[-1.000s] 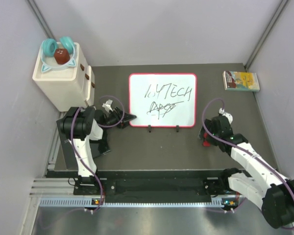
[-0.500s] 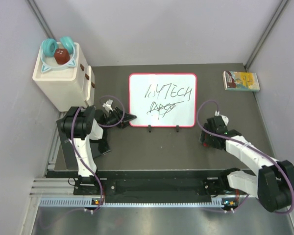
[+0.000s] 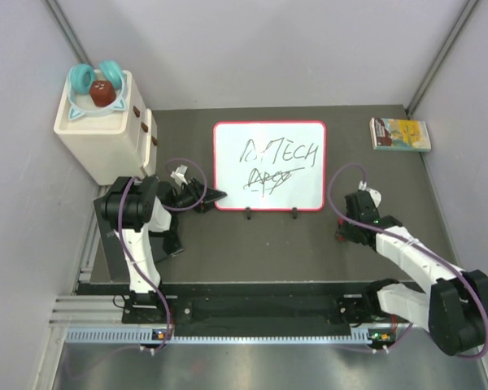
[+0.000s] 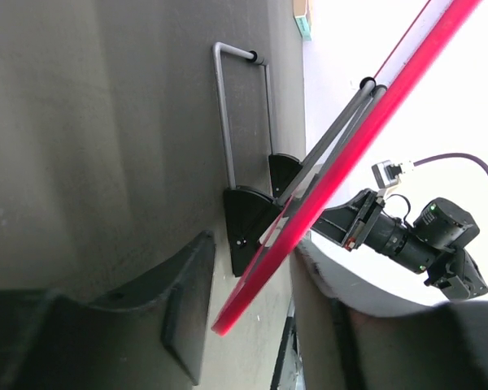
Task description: Erase the whiteboard
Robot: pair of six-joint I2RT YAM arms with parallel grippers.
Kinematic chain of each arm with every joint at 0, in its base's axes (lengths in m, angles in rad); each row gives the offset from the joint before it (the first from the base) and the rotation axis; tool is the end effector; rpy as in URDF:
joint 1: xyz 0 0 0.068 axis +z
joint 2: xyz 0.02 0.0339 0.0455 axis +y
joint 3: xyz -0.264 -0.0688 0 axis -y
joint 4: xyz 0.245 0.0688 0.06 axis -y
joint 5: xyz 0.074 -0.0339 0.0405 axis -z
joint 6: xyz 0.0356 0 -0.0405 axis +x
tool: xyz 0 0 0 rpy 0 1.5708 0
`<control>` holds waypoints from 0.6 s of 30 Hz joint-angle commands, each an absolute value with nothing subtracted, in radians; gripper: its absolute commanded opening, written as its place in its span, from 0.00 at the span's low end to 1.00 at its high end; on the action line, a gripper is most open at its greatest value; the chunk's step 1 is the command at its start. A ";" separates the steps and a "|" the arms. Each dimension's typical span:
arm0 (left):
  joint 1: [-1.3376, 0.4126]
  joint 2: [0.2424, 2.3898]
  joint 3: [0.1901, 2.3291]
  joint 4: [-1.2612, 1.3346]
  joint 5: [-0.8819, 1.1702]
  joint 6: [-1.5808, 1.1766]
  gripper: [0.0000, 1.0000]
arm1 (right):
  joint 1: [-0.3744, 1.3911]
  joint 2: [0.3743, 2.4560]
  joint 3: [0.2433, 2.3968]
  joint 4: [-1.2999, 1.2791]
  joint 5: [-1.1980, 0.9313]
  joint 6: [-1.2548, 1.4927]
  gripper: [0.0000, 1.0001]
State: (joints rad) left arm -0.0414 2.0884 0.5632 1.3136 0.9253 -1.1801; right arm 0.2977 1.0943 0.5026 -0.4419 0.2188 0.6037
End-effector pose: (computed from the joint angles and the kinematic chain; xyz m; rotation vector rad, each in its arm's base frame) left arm 0.3136 -0.0415 0.0809 -0.3761 1.9959 -1.6426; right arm 0.1852 0.0487 0.1678 0.4676 2.5236 0.0539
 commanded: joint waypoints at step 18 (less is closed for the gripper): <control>-0.040 2.062 0.531 1.697 0.950 -1.172 0.34 | 0.374 0.908 0.638 -0.351 0.081 0.586 0.00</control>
